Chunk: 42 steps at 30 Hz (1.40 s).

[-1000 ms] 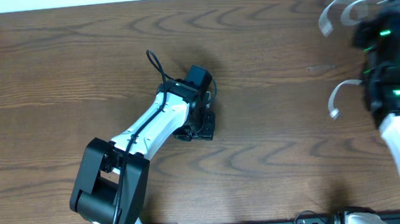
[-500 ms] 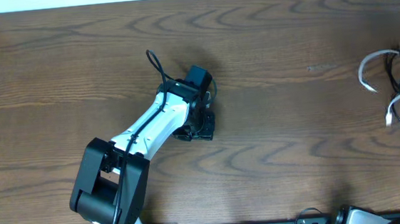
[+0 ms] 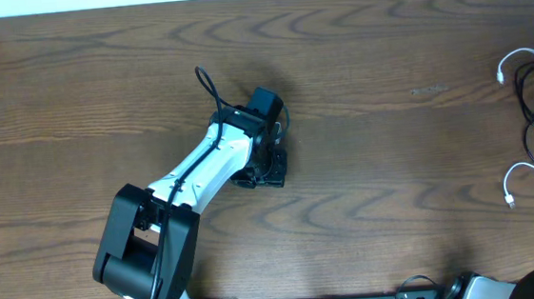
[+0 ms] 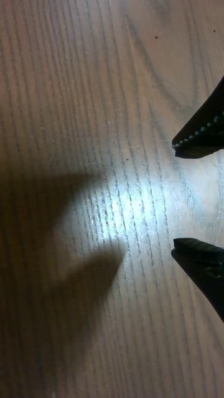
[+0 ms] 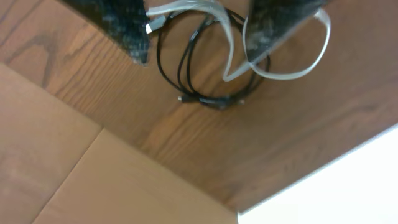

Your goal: Untangle cables

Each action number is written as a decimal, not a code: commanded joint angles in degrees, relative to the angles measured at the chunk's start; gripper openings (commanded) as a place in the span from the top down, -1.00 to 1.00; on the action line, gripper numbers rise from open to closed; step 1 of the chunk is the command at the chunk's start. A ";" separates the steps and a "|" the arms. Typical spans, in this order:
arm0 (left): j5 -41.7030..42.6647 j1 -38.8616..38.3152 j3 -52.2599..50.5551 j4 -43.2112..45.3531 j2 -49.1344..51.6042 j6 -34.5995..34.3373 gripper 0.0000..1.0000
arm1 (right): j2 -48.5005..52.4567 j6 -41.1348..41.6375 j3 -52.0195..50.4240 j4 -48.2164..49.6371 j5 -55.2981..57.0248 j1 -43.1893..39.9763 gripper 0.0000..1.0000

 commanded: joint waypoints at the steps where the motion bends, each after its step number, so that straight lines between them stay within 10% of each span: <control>1: -0.55 0.02 -0.07 -0.20 -0.20 -0.31 0.04 | 1.38 0.50 -0.04 -1.01 -4.42 -0.46 -0.14; 14: -0.61 0.04 -0.07 -0.11 -0.20 -0.28 0.03 | 2.03 0.48 -0.26 -13.90 -38.03 0.02 -0.98; 28: -8.94 12.57 4.90 -1.38 -0.55 -6.62 0.01 | 5.86 -4.68 -1.81 -23.21 -26.69 22.05 -0.98; 34: -6.60 20.83 4.96 -8.22 -0.55 -6.75 -0.68 | 10.47 -4.70 -1.81 -26.93 -22.62 29.79 -0.99; 42: -6.54 25.46 4.96 -21.84 -0.55 -6.67 -0.75 | 12.31 -4.70 -1.81 -35.06 -22.34 31.01 -0.99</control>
